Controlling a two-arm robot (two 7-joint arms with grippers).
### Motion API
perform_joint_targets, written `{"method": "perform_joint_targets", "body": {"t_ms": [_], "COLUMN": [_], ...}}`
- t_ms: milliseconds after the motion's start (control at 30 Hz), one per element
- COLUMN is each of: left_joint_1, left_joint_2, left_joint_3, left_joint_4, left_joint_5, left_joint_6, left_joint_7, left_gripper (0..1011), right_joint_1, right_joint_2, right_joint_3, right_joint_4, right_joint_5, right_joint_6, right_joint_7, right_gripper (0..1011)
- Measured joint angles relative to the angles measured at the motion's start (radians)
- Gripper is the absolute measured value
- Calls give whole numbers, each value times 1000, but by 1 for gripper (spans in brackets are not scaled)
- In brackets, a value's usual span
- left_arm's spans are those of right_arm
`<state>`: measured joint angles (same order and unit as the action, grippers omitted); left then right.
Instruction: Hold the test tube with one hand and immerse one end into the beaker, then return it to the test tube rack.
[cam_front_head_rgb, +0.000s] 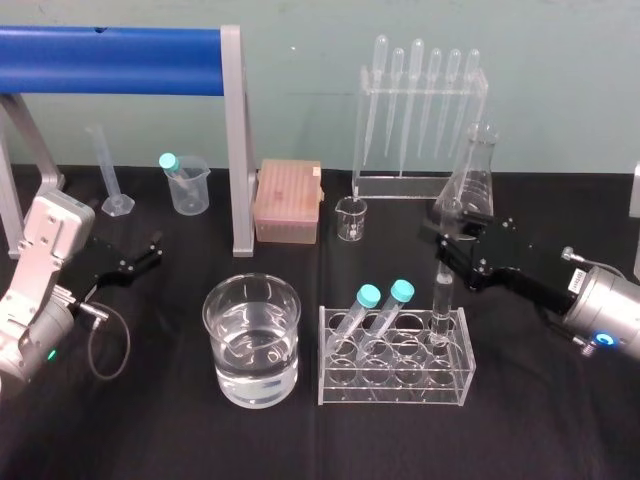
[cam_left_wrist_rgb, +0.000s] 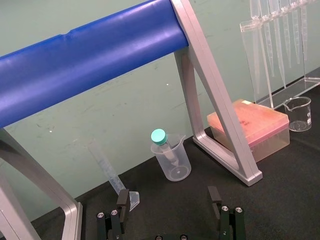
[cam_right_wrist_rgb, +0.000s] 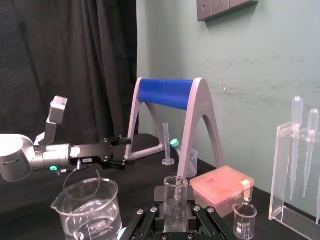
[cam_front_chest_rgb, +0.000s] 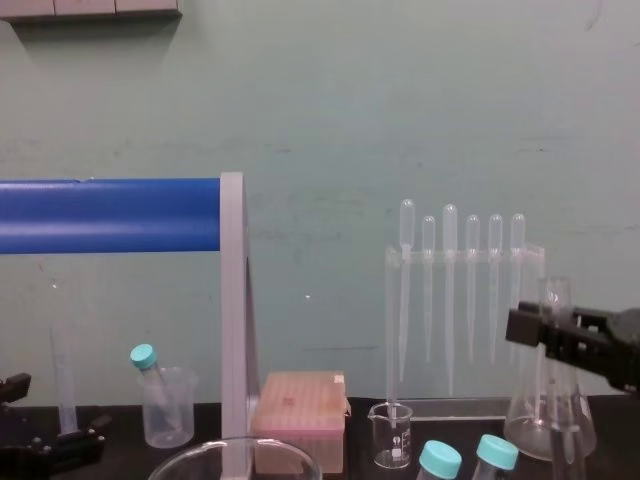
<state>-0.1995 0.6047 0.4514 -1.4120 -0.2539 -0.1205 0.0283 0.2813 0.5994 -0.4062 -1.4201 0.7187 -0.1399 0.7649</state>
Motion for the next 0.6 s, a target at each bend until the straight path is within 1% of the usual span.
{"method": "perform_joint_targets", "body": {"t_ms": [400, 600], "left_joint_1": [0, 0], "left_joint_2": [0, 0], "left_joint_3": [0, 0], "left_joint_4": [0, 0], "left_joint_5": [0, 0], "left_joint_6": [0, 0], "left_joint_7": [0, 0], "left_gripper": [1000, 1000], "right_joint_1": [20, 24], "right_joint_2": [-27, -32], "right_joint_3": [-19, -23], "right_joint_4": [71, 83], "right_joint_5": [-18, -25], "right_joint_6": [-7, -6], "right_joint_7": [17, 17], "right_gripper": [230, 231]}}
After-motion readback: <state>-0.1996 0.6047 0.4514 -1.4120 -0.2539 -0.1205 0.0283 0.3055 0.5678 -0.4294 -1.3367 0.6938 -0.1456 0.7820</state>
